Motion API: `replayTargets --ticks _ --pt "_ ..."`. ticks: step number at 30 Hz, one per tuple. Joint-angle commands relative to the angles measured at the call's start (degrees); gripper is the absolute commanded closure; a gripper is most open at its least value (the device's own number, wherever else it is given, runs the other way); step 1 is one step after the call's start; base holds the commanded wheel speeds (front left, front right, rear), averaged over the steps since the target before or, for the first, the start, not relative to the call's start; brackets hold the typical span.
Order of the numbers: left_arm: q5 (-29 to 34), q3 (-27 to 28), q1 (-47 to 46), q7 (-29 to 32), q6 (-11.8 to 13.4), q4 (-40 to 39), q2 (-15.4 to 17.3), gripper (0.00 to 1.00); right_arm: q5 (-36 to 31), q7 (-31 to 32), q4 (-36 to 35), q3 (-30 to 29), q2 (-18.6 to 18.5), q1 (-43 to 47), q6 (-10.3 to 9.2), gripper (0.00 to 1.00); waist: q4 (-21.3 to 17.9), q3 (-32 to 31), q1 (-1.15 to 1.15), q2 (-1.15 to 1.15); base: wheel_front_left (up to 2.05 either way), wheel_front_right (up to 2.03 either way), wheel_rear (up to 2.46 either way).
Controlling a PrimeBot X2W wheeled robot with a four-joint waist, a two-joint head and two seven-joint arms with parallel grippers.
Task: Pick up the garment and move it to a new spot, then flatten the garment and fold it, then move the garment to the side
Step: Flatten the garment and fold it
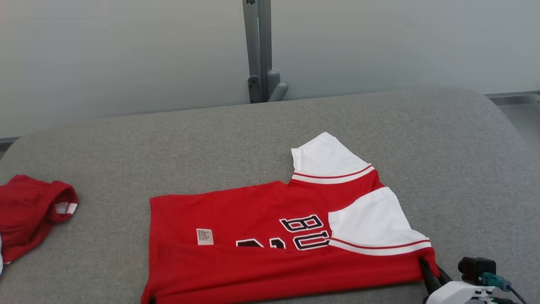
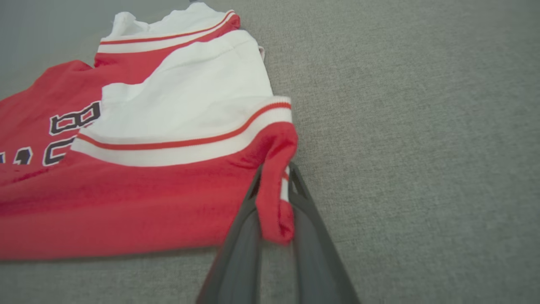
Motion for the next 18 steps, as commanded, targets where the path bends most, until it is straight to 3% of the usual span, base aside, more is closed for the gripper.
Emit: replayTargets --ticks 1,2,3,4,10,14,18 --pt "-0.43 0.61 0.78 0.01 0.29 -0.15 0.66 1.0 0.26 -0.04 -0.3 -0.76 -0.89 0.66 -0.24 1.0 -0.03 0.7 0.0 0.0 0.0 0.0 0.0" --pt "-0.38 0.58 0.87 0.01 0.28 -0.36 0.66 0.96 -0.44 -0.08 -0.89 -1.13 -1.25 0.56 -0.24 0.42 0.04 1.0 0.0 0.0 0.0 0.0 0.0" --pt "-0.35 0.46 0.85 0.01 0.28 -0.54 0.66 0.57 -0.84 -0.09 -1.49 -1.51 -1.27 0.47 -0.23 0.0 0.18 1.28 0.0 0.0 0.0 0.0 0.0" --pt "-0.27 0.34 0.71 0.01 0.48 -0.72 0.64 0.0 -1.28 -0.09 -2.08 -1.88 -0.94 0.34 -0.18 0.0 0.35 1.61 0.0 0.0 0.0 0.0 0.0" --pt "0.94 0.62 -3.28 0.01 2.2 -4.59 0.54 0.0 -6.06 -0.09 -6.7 -6.25 -0.51 -2.7 -0.16 0.0 2.17 5.05 0.0 0.0 0.0 0.0 0.0" --pt "3.73 0.48 -8.96 0.01 1.64 -6.22 0.58 0.0 -8.83 -0.09 -9.31 -8.07 0.01 -7.07 -0.16 0.0 3.38 9.55 0.0 0.0 0.0 0.0 0.0" --pt "5.6 -0.11 -17.04 0.02 0.42 -2.91 1.73 0.0 -10.81 -0.09 -10.35 -7.74 0.76 -12.26 -0.16 0.0 3.91 13.56 0.0 0.0 0.0 0.0 0.0"
